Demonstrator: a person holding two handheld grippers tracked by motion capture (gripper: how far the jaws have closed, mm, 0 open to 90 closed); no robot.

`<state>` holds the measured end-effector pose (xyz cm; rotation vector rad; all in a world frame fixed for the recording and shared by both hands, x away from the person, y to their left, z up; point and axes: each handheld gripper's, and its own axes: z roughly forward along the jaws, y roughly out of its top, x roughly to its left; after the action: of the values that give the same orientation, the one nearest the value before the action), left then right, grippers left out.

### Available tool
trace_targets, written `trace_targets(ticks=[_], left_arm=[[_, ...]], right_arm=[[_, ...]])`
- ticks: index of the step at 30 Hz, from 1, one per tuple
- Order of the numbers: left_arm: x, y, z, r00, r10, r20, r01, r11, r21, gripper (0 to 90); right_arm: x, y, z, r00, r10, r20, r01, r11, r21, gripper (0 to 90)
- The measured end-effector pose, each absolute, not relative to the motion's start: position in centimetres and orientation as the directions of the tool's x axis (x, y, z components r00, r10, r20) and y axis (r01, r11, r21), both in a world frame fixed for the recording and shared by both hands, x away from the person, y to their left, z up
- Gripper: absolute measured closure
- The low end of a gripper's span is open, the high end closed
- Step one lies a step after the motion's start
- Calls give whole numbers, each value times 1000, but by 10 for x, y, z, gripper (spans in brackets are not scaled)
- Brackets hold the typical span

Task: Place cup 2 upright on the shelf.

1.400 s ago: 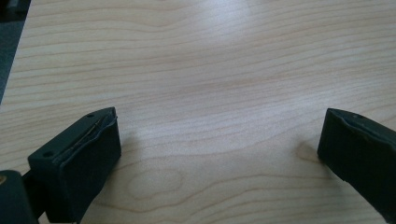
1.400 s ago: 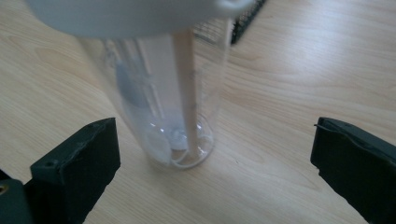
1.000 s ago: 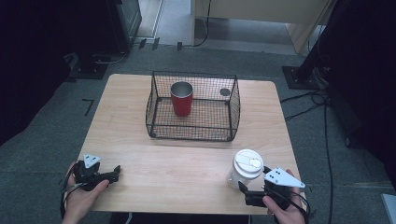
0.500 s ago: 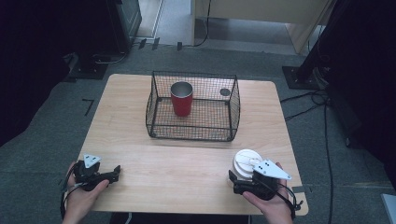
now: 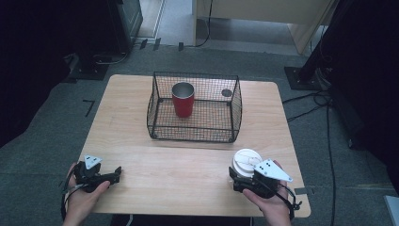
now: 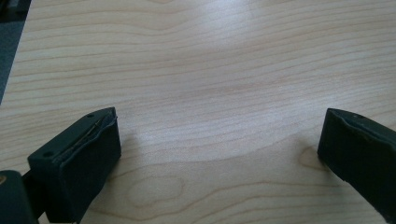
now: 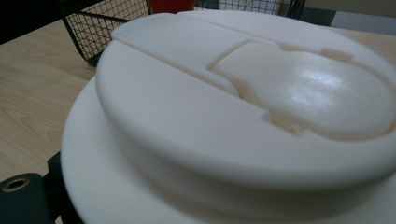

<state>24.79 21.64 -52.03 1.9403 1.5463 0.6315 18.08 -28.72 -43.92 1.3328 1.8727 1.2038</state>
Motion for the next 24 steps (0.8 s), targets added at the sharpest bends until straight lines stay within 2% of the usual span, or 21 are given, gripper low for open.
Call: trace_targets(ticks=[3, 5, 7, 16, 24], left_arm=[[248, 217, -520, 219, 976, 12, 705, -167, 689, 0], [248, 216, -520, 219, 976, 11, 705, -166, 690, 0], [248, 217, -520, 219, 976, 12, 705, -167, 689, 0], [248, 216, -520, 219, 976, 12, 705, -166, 690, 0], [248, 217, -520, 219, 976, 12, 705, -167, 689, 0]], right_arm=[[181, -287, -439, -353, 934, 60, 430, 105, 897, 73], [181, -286, -436, -338, 939, 63, 402, 83, 912, 152], [181, -286, -434, -327, 943, 68, 391, 69, 918, 160], [186, -286, -439, -321, 942, 102, 384, 31, 923, 162], [185, -277, -427, -337, 939, 75, 272, 21, 962, 162]])
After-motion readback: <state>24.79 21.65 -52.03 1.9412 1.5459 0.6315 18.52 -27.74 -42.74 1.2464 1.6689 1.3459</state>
